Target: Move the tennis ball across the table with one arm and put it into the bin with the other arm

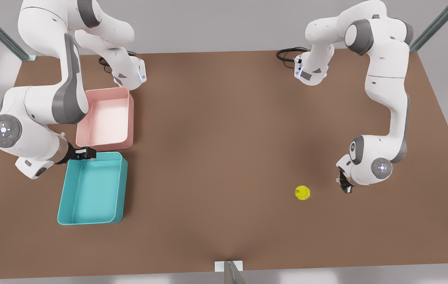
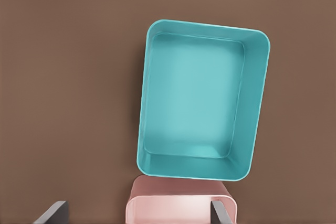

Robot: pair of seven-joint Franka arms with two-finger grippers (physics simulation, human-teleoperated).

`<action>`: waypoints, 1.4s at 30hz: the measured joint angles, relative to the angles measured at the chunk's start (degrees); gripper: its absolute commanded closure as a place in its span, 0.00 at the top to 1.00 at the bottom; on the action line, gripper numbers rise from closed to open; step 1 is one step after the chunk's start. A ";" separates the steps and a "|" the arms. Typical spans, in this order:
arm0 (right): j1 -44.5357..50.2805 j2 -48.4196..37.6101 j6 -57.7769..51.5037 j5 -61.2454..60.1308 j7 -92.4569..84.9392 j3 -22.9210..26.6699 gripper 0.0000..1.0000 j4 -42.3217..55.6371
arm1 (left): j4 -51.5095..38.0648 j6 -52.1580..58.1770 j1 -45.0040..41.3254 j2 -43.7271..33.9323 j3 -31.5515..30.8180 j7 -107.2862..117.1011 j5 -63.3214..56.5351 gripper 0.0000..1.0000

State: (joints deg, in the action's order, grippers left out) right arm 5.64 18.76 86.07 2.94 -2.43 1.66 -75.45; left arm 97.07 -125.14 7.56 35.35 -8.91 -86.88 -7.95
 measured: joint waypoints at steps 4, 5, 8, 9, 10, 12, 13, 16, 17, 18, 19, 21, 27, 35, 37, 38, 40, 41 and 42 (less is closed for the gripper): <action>0.06 0.03 0.00 0.00 -0.34 0.01 1.00 0.01 | -3.33 11.53 -12.16 -15.85 10.14 15.03 5.33 1.00; 0.07 0.03 0.00 -0.01 -0.42 0.01 1.00 0.01 | -4.11 14.85 -13.83 -18.50 13.85 18.68 8.74 1.00; 0.04 0.03 0.00 -0.01 -0.61 0.01 1.00 0.00 | -9.58 24.00 -15.35 -20.72 15.77 28.62 14.41 1.00; 0.06 0.03 0.00 -0.01 -0.67 0.01 1.00 0.01 | -10.28 26.24 -15.64 -20.90 15.75 31.62 15.33 1.00; 0.07 0.03 0.00 -0.01 -0.72 0.01 1.00 0.01 | -10.71 28.08 -15.75 -21.05 15.36 34.47 15.39 1.00; 0.22 0.99 0.07 -0.12 -0.79 -0.19 1.00 0.17 | -11.06 30.74 -16.09 -21.06 14.01 39.75 15.03 1.00; 0.85 2.49 0.34 -0.30 -0.80 -0.35 1.00 0.84 | -11.13 31.73 -16.22 -21.05 13.67 42.19 14.93 1.00; 2.76 10.22 4.54 -1.59 -0.83 -0.98 1.00 5.25 | -11.33 33.91 -16.20 -20.82 12.37 48.74 15.03 1.00; 3.04 12.39 6.69 -2.28 -0.83 -1.14 1.00 5.90 | -11.34 34.41 -16.16 -20.57 12.22 50.69 15.02 1.00; 3.29 14.13 9.03 -3.02 -0.83 -1.23 1.00 6.24 | -11.34 34.83 -16.07 -20.41 12.17 52.53 15.01 1.00; 3.41 15.63 11.47 -4.00 -0.82 -1.27 1.00 6.38 | -11.35 35.17 -15.97 -20.23 12.13 54.28 14.99 1.00; 3.48 18.02 16.43 -5.99 -0.82 -1.30 1.00 6.17 | -11.35 35.68 -15.92 -19.92 12.09 57.49 14.96 1.00; 5.92 31.70 31.29 -8.17 -0.77 -1.66 1.00 16.70 | -11.36 36.51 -15.83 -19.47 12.14 65.24 14.80 1.00; 9.79 43.13 51.80 -8.24 -0.82 -0.96 1.00 22.33 | -11.44 37.17 -15.40 -19.46 12.15 72.19 13.80 1.00; 10.64 43.27 54.44 -8.28 -0.81 -1.48 1.00 22.41 | -11.44 37.22 -15.77 -19.45 12.09 73.56 12.87 1.00; 10.87 43.33 55.60 -8.36 -0.78 -2.19 1.00 22.41 | -11.44 37.25 -15.73 -19.46 12.08 74.21 12.59 1.00; 11.07 44.41 58.41 -8.53 -0.60 -3.73 1.00 22.20 | -11.41 37.27 -15.66 -19.41 12.07 75.41 12.20 1.00; 11.28 45.04 59.88 -8.57 -0.45 -4.40 1.00 22.17 | -11.38 37.29 -15.65 -19.40 12.07 75.95 12.08 1.00; 11.59 45.44 61.22 -8.63 -0.28 -4.83 1.00 22.07 | -11.34 37.32 -15.64 -19.39 12.07 76.47 12.00 1.00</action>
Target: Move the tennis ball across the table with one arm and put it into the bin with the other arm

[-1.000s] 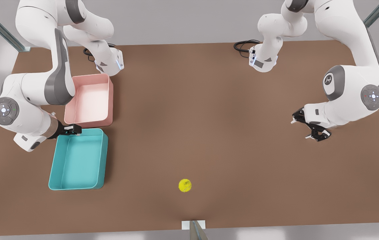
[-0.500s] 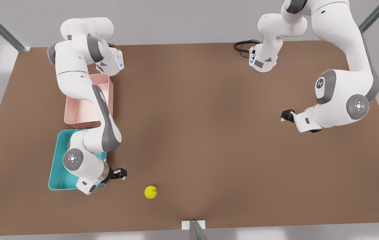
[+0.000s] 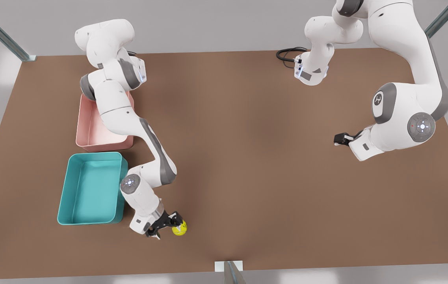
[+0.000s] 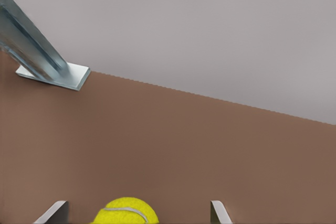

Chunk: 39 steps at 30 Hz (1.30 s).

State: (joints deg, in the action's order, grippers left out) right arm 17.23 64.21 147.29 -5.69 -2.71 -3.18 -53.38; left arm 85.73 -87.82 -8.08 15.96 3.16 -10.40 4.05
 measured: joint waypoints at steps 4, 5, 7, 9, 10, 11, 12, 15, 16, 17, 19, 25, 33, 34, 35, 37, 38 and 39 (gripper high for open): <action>0.95 1.76 4.48 -0.12 0.59 -0.67 1.00 -0.41 | 0.07 0.09 -0.01 0.15 0.00 1.83 -0.16 1.00; 1.04 2.08 5.51 -0.14 0.72 -0.68 1.00 -0.84 | 0.07 0.10 -0.01 0.25 0.00 2.22 -0.18 1.00; 1.18 3.00 7.59 -0.17 0.96 -0.74 1.00 -1.39 | 0.08 0.12 -0.01 0.34 0.00 2.95 -0.21 1.00; 1.22 4.00 9.43 -0.20 1.17 -0.76 1.00 -1.57 | 0.08 0.14 0.01 0.36 0.00 3.61 -0.22 1.00; 1.23 4.41 10.23 -0.23 1.27 -0.77 1.00 -1.62 | 0.08 0.14 0.03 0.40 0.00 3.91 -0.23 1.00; 1.23 4.79 10.94 -0.32 1.36 -0.77 1.00 -1.65 | 0.08 0.15 0.06 0.45 0.00 4.19 -0.23 1.00; 1.27 5.01 11.55 -0.39 1.45 -0.77 1.00 -1.76 | 0.08 0.15 0.07 0.53 0.00 4.45 -0.23 1.00; 1.31 5.82 13.17 -0.53 1.67 -0.83 1.00 -2.31 | 0.00 0.19 0.08 0.62 0.00 5.16 -0.24 1.00; 1.40 5.97 13.63 -0.57 1.73 -0.89 1.00 -2.68 | 0.00 0.20 0.08 0.63 0.00 5.37 -0.23 1.00; 1.53 6.05 14.06 -0.61 1.79 -0.92 1.00 -2.93 | -0.01 0.21 0.08 0.63 0.00 5.57 -0.21 1.00; 1.71 6.39 14.79 -0.64 1.90 -0.94 1.00 -3.42 | 0.00 0.23 0.08 0.63 0.00 5.94 -0.19 1.00; 1.76 8.24 16.51 -0.50 2.13 -0.95 1.00 -2.97 | -0.01 0.21 -0.01 0.63 0.00 6.86 -0.12 1.00; 1.89 9.76 18.11 -0.40 2.10 -0.94 1.00 -1.62 | -0.06 0.18 -0.01 0.63 0.00 7.68 -0.07 1.00; 1.91 9.72 18.21 -0.39 2.12 -0.95 1.00 -1.56 | -0.08 0.18 -0.02 0.63 0.00 7.76 -0.07 1.00; 1.92 9.64 18.30 -0.38 2.15 -0.95 0.90 -1.53 | -0.09 0.18 -0.02 0.63 0.00 7.84 -0.07 1.00; 1.93 9.57 18.44 -0.40 2.17 -0.95 0.72 -1.50 | -0.10 0.18 -0.01 0.63 0.00 7.98 -0.07 1.00; 1.93 9.55 18.50 -0.42 2.17 -0.96 0.68 -1.50 | -0.10 0.18 -0.01 0.63 0.00 8.04 -0.07 1.00; 1.93 9.52 18.55 -0.43 2.16 -0.96 0.68 -1.50 | -0.10 0.18 0.01 0.63 0.00 8.10 -0.07 1.00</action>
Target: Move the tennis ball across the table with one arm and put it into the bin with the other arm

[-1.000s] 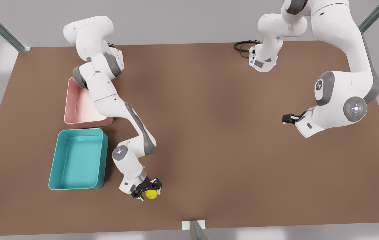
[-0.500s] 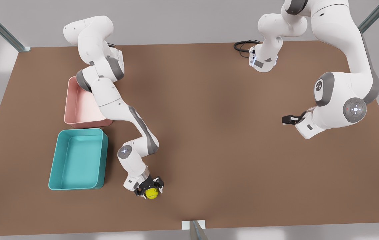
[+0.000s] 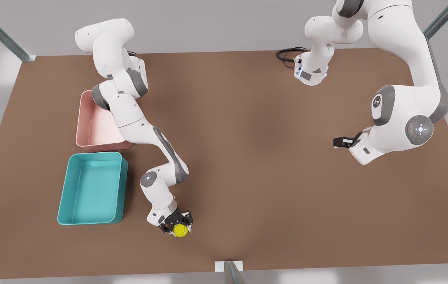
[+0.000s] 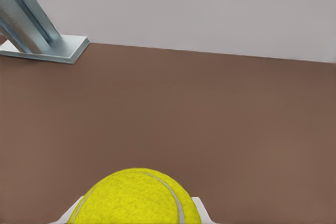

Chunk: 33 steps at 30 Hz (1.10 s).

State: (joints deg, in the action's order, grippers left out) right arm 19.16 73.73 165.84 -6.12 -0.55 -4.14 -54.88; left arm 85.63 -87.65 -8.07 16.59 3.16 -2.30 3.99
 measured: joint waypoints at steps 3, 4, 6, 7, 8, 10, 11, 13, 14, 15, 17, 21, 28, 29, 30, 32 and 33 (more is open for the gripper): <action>0.09 -1.42 0.02 -0.13 0.06 -0.02 0.68 -0.23 | 0.00 0.00 0.07 0.00 0.00 0.16 0.00 1.00; 0.14 -2.50 -0.19 -0.17 0.09 -0.01 0.68 -0.45 | 0.00 0.00 0.07 0.00 0.00 0.21 0.00 1.00; 0.09 -5.62 -1.88 -0.03 0.10 0.18 0.68 -0.91 | 0.00 0.00 0.05 0.00 0.00 0.30 0.03 1.00; -0.07 -7.47 -3.74 0.12 0.02 0.48 0.68 -1.07 | 0.00 0.01 0.01 0.00 0.00 0.35 0.04 1.00; -0.45 -9.82 -6.33 0.21 -0.24 1.11 0.68 -1.21 | 0.00 0.02 -0.01 0.00 0.00 0.39 0.05 1.00; -1.54 -16.00 -12.72 0.80 -1.08 4.10 0.68 -4.44 | 0.00 0.04 -0.02 0.00 0.00 0.47 0.07 1.00; -2.47 -18.85 -16.05 2.05 -1.58 5.01 0.68 -6.63 | 0.00 0.04 -0.02 0.00 0.00 0.51 0.07 1.00; -5.10 -23.86 -21.94 4.89 -2.98 6.55 0.68 -11.49 | 0.00 0.05 -0.02 0.00 0.00 0.58 0.08 1.00; -5.89 -25.74 -24.33 6.06 -3.99 8.58 0.68 -13.66 | 0.00 0.06 -0.02 0.00 0.00 0.61 0.08 1.00; -6.62 -27.34 -26.35 6.94 -5.18 10.60 0.68 -15.73 | 0.00 0.06 -0.02 0.00 0.00 0.64 0.08 1.00; -9.38 -29.93 -29.50 8.14 -7.84 12.72 0.67 -19.33 | 0.03 0.07 -0.02 0.00 0.00 0.69 0.09 1.00; -13.60 -30.71 -33.03 9.31 -12.63 14.54 1.00 -23.06 | 0.00 0.08 -0.12 0.00 0.00 0.79 0.09 1.00; -12.08 -54.28 -37.45 10.84 -18.38 14.27 1.00 -43.88 | 0.00 0.14 -0.20 -0.09 0.00 0.91 0.04 1.00; -11.48 -55.36 -38.85 10.91 -19.10 14.16 1.00 -42.56 | 0.00 0.15 -0.19 -0.07 0.00 0.93 0.05 1.00; -10.72 -54.08 -41.50 9.88 -19.76 13.85 1.00 -36.86 | 0.00 0.15 -0.19 -0.06 0.00 0.94 0.06 1.00; -9.46 -51.72 -48.80 6.37 -20.00 13.54 1.00 -27.22 | 0.00 0.17 -0.16 -0.08 0.00 0.97 0.07 1.00; -9.16 -52.01 -53.38 5.27 -19.28 13.45 1.00 -24.27 | 0.00 0.18 -0.14 -0.08 0.00 0.99 0.08 1.00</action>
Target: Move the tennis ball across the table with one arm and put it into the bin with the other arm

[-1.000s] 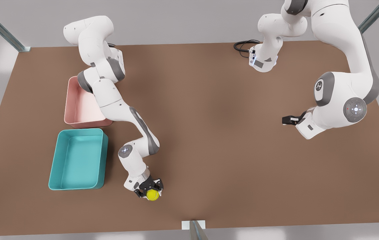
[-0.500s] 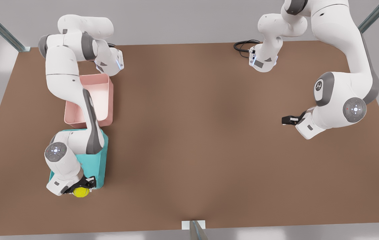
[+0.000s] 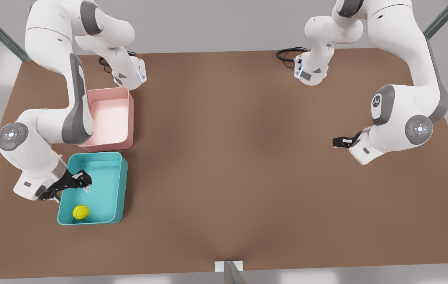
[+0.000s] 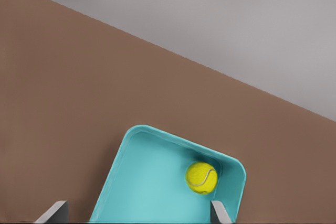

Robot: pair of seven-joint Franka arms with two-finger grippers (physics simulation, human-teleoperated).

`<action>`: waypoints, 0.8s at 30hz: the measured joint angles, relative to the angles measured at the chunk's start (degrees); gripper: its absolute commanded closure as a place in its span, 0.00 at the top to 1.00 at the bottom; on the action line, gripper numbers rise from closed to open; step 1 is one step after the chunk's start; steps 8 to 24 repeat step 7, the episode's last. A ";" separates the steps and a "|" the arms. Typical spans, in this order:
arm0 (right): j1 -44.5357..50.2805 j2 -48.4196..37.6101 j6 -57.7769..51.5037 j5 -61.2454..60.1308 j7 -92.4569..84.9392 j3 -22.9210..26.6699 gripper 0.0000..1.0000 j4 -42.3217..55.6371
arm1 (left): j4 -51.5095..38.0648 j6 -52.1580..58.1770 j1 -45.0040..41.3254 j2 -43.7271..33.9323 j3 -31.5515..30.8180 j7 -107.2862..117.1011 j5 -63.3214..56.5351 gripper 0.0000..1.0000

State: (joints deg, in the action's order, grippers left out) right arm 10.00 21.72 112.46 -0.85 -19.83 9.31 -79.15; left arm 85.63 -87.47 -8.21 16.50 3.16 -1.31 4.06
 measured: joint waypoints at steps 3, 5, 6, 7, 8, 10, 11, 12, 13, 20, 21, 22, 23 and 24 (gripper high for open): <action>-2.23 -8.41 -11.80 1.37 2.25 -3.53 1.00 -2.07 | 0.00 0.03 0.03 0.00 0.00 0.04 0.01 1.00; -5.78 -16.32 -16.88 2.27 3.91 -6.95 1.00 -9.14 | 0.00 0.04 0.03 0.00 0.00 0.06 0.01 1.00; -7.19 -18.18 -18.84 2.61 4.69 -8.06 1.00 -10.75 | 0.00 0.05 0.00 0.00 0.00 0.07 0.01 1.00; -8.06 -19.22 -20.49 2.90 5.43 -8.63 1.00 -11.58 | 0.00 0.05 -0.03 0.00 0.00 0.08 0.01 1.00; -8.06 -19.22 -20.49 2.90 5.43 -8.63 1.00 -11.58 | 0.00 0.05 -0.03 0.00 0.00 0.08 0.01 1.00; -8.06 -19.22 -20.49 2.90 5.43 -8.63 1.00 -11.58 | 0.00 0.05 -0.03 0.00 0.00 0.08 0.01 1.00; -8.06 -19.22 -20.49 2.90 5.43 -8.63 1.00 -11.58 | 0.00 0.05 -0.03 0.00 0.00 0.08 0.01 1.00; -8.06 -19.22 -20.49 2.90 5.43 -8.63 1.00 -11.58 | 0.00 0.05 -0.03 0.00 0.00 0.08 0.01 1.00; -8.06 -19.22 -20.49 2.90 5.43 -8.63 1.00 -11.58 | 0.00 0.05 -0.03 0.00 0.00 0.08 0.01 1.00; -8.06 -19.22 -20.49 2.90 5.43 -8.63 1.00 -11.58 | 0.00 0.05 -0.03 0.00 0.00 0.08 0.01 1.00; -8.06 -19.22 -20.49 2.90 5.43 -8.63 1.00 -11.58 | 0.00 0.05 -0.03 0.00 0.00 0.08 0.01 1.00; -8.06 -19.22 -20.49 2.90 5.43 -8.63 1.00 -11.58 | 0.00 0.05 -0.03 0.00 0.00 0.08 0.01 1.00; -8.06 -19.22 -20.49 2.90 5.43 -8.63 1.00 -11.58 | 0.00 0.05 -0.03 0.00 0.00 0.08 0.01 1.00; -8.06 -19.22 -20.49 2.90 5.43 -8.63 1.00 -11.58 | 0.00 0.05 -0.03 0.00 0.00 0.08 0.01 1.00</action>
